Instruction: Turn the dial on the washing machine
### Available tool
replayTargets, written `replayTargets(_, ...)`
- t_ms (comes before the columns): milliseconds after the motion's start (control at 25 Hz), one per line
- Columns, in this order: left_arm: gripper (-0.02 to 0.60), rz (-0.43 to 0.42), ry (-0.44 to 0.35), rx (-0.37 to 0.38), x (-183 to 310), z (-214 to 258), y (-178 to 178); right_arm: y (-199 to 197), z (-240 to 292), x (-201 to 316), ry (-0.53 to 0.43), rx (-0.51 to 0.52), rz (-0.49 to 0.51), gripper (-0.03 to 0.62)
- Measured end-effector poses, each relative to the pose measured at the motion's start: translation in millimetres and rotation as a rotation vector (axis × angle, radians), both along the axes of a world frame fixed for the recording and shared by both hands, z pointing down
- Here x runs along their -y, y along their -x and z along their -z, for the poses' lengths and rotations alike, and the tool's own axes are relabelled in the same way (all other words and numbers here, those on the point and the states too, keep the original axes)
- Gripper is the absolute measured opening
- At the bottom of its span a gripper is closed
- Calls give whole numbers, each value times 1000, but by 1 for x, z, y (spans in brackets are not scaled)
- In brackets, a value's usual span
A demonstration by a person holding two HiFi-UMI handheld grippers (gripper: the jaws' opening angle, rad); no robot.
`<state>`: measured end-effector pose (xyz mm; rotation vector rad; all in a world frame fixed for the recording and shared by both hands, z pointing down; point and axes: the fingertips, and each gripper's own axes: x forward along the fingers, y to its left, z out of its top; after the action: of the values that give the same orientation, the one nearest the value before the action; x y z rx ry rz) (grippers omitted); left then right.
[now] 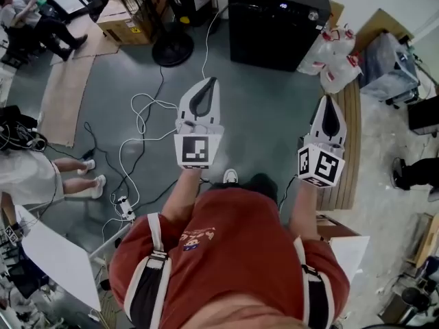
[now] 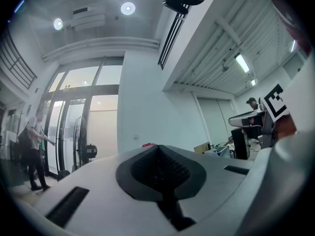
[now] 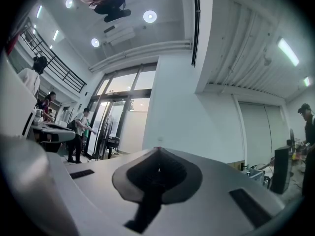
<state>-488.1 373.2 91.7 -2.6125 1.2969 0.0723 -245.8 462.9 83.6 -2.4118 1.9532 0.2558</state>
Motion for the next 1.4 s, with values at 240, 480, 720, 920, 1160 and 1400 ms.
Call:
replayTargets(240,9,-6,25,7,19,-9,3,2,-7,18,22,-1,-2,8)
replayTargets(480,9,-8,23,12,49,1,-12,-16,2,49,18,8,3,8)
replayTargets(720,9,-19,30,16,79,-3,-43,-47,-2,78,13,7,-16,8)
replayTargets(920,9,-32,37,-4,111,-2,-88,-91,-11,109,19,35,-35,8)
replayTargets(1160,9,-41,49,36,147,-14,-158,-161,-23,136,39,52,-64,8)
replayTargets(1400,9,-56,49,61,169,-17,-229,-226,-37,155,59,59,-72,8)
